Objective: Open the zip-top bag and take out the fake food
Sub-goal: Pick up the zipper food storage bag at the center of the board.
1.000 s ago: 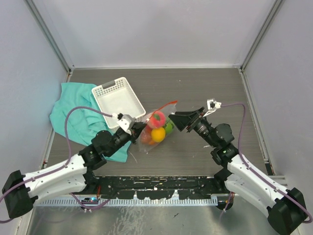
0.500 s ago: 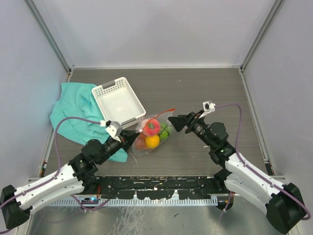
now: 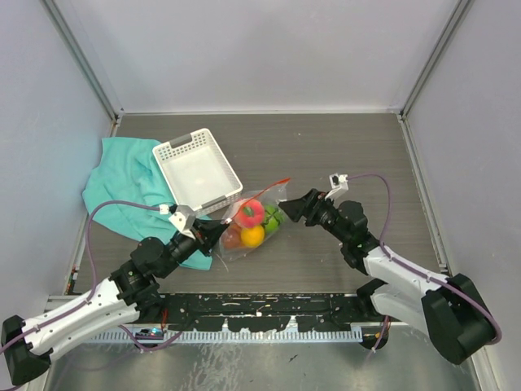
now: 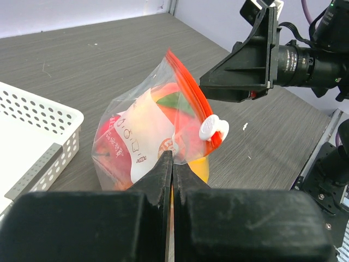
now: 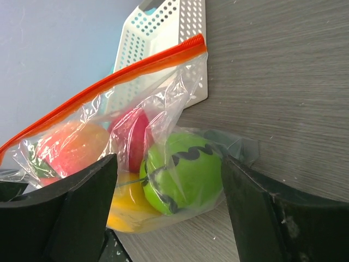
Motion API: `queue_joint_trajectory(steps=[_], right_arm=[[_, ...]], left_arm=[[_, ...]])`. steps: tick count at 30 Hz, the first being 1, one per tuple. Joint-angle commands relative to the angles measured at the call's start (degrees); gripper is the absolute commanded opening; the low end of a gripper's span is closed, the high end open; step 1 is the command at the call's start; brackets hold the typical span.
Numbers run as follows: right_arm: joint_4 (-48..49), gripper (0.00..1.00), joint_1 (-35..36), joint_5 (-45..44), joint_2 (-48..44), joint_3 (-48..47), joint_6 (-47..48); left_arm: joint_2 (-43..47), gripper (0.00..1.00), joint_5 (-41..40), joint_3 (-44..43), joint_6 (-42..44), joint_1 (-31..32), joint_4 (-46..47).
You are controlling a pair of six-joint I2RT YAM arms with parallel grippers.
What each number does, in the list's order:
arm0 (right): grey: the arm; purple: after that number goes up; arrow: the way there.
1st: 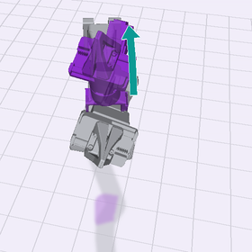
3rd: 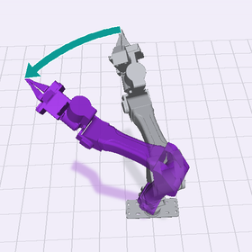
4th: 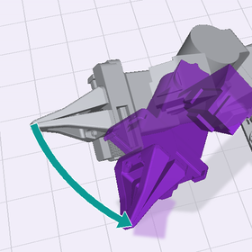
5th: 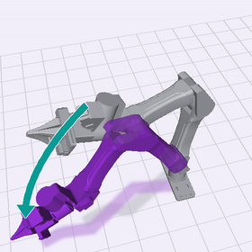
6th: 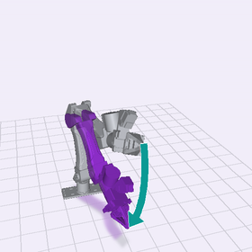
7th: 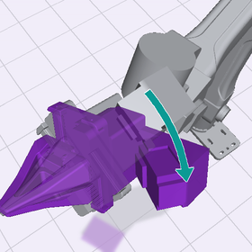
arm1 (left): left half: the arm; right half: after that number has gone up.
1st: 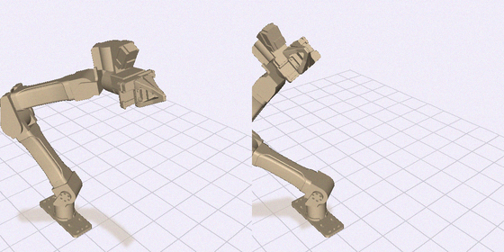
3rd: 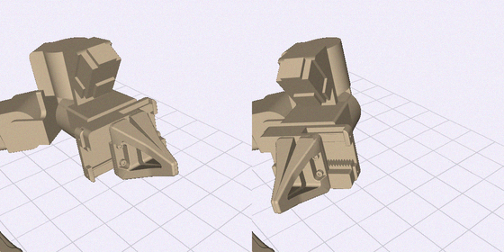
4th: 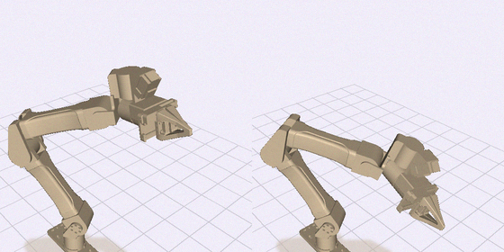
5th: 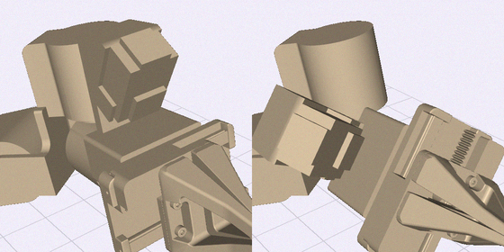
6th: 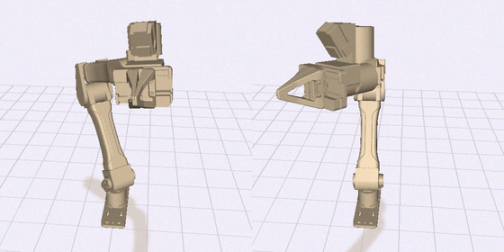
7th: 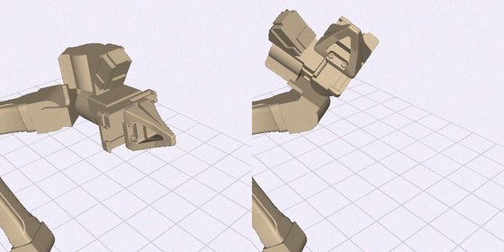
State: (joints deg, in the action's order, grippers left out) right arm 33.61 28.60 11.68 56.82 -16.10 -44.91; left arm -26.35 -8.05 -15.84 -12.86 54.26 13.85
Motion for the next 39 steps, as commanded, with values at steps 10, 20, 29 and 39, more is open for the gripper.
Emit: queue_joint_trajectory(steps=[10,20,29,39], right_arm=[[10.61,0.70,-0.21,7.19,8.88,-3.89,-0.49],[8.92,0.05,-0.11,6.97,9.51,-5.59,0.77],[3.22,0.00,-0.21,0.95,2.77,-4.67,2.30],[0.55,0.00,-0.21,-0.21,0.30,-4.12,2.63]], left_arm=[[2.42,0.00,-1.09,0.84,-4.10,-0.29,2.08],[2.71,0.09,-1.59,-2.33,-10.80,-0.29,-0.64],[0.38,0.98,-12.92,-20.89,-23.87,-0.27,-18.16],[-28.61,0.98,-4.32,-63.57,-33.15,-0.29,-31.10]])
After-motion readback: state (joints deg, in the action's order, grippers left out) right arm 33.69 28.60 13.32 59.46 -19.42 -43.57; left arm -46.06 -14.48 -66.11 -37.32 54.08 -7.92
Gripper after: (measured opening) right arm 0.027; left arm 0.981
